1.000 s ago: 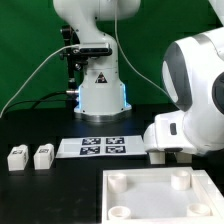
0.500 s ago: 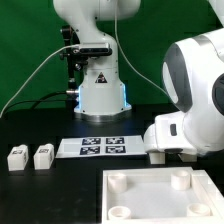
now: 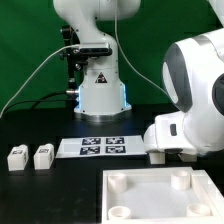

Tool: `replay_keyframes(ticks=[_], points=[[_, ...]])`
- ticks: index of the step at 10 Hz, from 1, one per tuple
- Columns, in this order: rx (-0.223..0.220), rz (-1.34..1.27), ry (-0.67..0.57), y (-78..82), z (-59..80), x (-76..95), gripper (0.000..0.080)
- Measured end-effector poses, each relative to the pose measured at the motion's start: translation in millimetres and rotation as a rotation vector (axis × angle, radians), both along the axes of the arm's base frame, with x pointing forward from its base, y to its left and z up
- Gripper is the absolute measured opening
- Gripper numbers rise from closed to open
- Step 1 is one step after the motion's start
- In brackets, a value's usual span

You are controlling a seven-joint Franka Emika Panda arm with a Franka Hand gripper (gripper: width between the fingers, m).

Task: Assemble one leg

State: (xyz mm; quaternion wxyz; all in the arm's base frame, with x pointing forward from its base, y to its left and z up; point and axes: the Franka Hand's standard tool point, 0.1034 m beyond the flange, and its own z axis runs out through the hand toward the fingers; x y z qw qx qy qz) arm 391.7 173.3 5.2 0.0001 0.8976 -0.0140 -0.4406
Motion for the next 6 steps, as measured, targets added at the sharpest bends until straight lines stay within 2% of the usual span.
replay_keyframes(ticks=[1, 2, 4, 5, 6], points=[[0.019, 0.017, 0.005, -3.3, 4.2, 2.5, 0.0292], [0.051, 0.034, -0.003, -12.6, 22.7, 17.0, 0.0292], [0.084, 0.036, -0.05, -29.9, 63.9, 44.8, 0.0292], [0.097, 0.033, -0.096, -35.9, 79.9, 59.5, 0.0292], [0.107, 0.024, -0.236, -38.3, 94.8, 83.2, 0.0294]])
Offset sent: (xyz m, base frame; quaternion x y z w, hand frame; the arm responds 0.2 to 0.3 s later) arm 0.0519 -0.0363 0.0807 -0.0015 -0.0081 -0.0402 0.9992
